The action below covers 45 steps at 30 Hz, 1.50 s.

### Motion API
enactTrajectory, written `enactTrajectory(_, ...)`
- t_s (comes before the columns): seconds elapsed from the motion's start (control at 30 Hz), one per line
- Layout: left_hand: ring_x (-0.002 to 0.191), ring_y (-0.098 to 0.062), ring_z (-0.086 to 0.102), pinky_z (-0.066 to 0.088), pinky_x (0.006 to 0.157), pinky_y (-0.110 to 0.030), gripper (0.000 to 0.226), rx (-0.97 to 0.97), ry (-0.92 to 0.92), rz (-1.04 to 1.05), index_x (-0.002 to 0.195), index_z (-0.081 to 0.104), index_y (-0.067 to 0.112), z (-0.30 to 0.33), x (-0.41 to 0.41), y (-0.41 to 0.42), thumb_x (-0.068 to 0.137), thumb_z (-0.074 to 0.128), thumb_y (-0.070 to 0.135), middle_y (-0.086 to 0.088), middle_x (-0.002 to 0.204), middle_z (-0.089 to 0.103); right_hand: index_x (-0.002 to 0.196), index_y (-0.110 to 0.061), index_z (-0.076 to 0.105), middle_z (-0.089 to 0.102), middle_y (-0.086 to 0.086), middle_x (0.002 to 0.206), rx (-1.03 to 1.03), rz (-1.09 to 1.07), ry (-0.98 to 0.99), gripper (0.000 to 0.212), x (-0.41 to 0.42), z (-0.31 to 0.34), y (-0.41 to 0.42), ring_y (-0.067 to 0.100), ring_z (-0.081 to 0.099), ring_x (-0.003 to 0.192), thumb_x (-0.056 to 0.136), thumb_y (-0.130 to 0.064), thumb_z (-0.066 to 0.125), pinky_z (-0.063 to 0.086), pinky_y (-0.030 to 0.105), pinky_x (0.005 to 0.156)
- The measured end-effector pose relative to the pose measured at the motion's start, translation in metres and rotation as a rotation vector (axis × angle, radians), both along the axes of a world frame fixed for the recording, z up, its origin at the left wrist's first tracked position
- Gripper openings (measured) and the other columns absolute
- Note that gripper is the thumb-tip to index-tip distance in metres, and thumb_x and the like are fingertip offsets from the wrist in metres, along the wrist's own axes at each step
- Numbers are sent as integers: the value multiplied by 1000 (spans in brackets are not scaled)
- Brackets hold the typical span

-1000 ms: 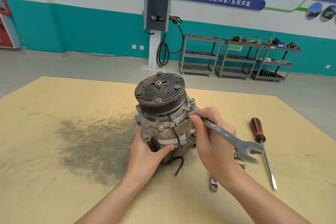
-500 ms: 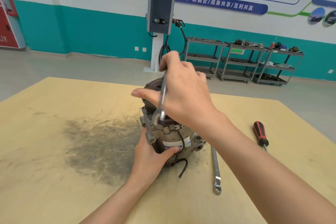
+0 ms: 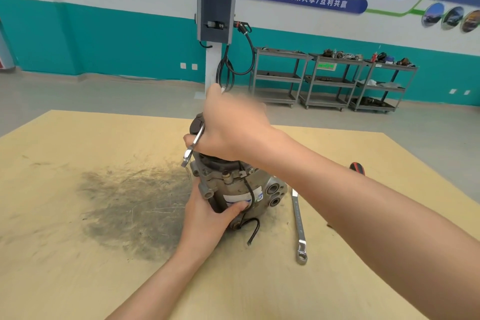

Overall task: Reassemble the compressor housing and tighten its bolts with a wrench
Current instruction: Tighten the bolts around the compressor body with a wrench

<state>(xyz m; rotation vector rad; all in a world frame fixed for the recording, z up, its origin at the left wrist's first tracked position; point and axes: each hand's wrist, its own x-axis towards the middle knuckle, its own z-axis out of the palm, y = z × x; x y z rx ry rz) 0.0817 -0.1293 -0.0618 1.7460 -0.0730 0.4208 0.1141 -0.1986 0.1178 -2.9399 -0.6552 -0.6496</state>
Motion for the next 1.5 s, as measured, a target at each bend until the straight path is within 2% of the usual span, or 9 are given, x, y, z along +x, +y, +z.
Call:
enactTrajectory(0.23, 99, 26, 50, 39, 74, 3, 62, -29, 62, -37, 105, 45, 46, -2, -2, 5, 65, 89, 29, 31, 110, 57, 100, -17, 35, 41, -8, 74, -43, 255, 42, 55, 0, 8, -23, 26, 43, 81, 76, -59, 63, 35, 38, 63)
enactTrajectory(0.37, 111, 9, 54, 41, 84, -11, 67, -62, 47, -39, 108, 45, 42, -2, -2, 7, 61, 91, 29, 23, 115, 60, 103, -16, 39, 51, -2, 86, -53, 414, 91, 57, 6, 12, -37, 23, 45, 81, 74, -54, 69, 41, 39, 66)
enactTrajectory(0.57, 116, 8, 54, 42, 91, -12, 89, -75, -11, -8, 133, 43, 34, -2, 0, 10, 60, 93, 23, 21, 124, 60, 103, -9, 43, 45, -1, 93, -160, 641, 100, 54, 16, 21, -53, 12, 35, 78, 74, -49, 66, 37, 35, 70)
enactTrajectory(0.7, 110, 12, 55, 42, 83, -2, 87, -61, -15, 12, 134, 44, 29, -2, 5, 9, 62, 91, 23, 19, 121, 62, 108, -10, 43, 47, -3, 96, -195, 592, 91, 64, 17, 20, -55, 11, 38, 82, 77, -61, 67, 38, 37, 88)
enactTrajectory(0.93, 104, 17, 54, 41, 76, 0, 84, -57, 21, 23, 134, 40, 41, 0, 5, 6, 67, 88, 22, 23, 118, 62, 99, -21, 29, 40, -5, 102, 34, 308, -4, 59, -8, -11, -37, 17, 38, 101, 76, -61, 66, 37, 45, 84)
enactTrajectory(1.17, 121, -12, 53, 45, 104, -38, 86, -18, 31, 48, 136, 42, 18, 4, -2, 4, 64, 89, 26, 3, 129, 56, 99, -19, 33, 43, -3, 101, 17, 427, 68, 58, 1, -2, -54, 9, 28, 93, 73, -51, 74, 31, 32, 82)
enactTrajectory(1.33, 123, -14, 48, 43, 103, -33, 88, 56, 24, 74, 139, 39, 16, 3, -7, -1, 68, 86, 32, 2, 132, 50, 99, -22, 34, 46, -4, 103, 19, 465, 132, 63, 4, 0, -67, 6, 33, 94, 67, -56, 78, 31, 28, 86)
enactTrajectory(1.4, 120, -11, 49, 42, 96, -24, 83, 43, 25, 78, 137, 40, 19, 5, -7, -2, 69, 85, 33, 5, 129, 51, 100, -23, 37, 53, 2, 121, 157, 500, 210, 61, 3, -1, -77, 12, 44, 116, 66, -55, 77, 34, 32, 100)
enactTrajectory(1.5, 120, -7, 50, 39, 96, -24, 80, 20, 25, 81, 136, 41, 22, 4, -7, -3, 69, 82, 36, 8, 129, 53, 100, -26, 45, 60, 3, 130, 732, 540, 155, 26, 1, -7, -94, 10, 48, 128, 86, -48, 46, 34, 18, 107)
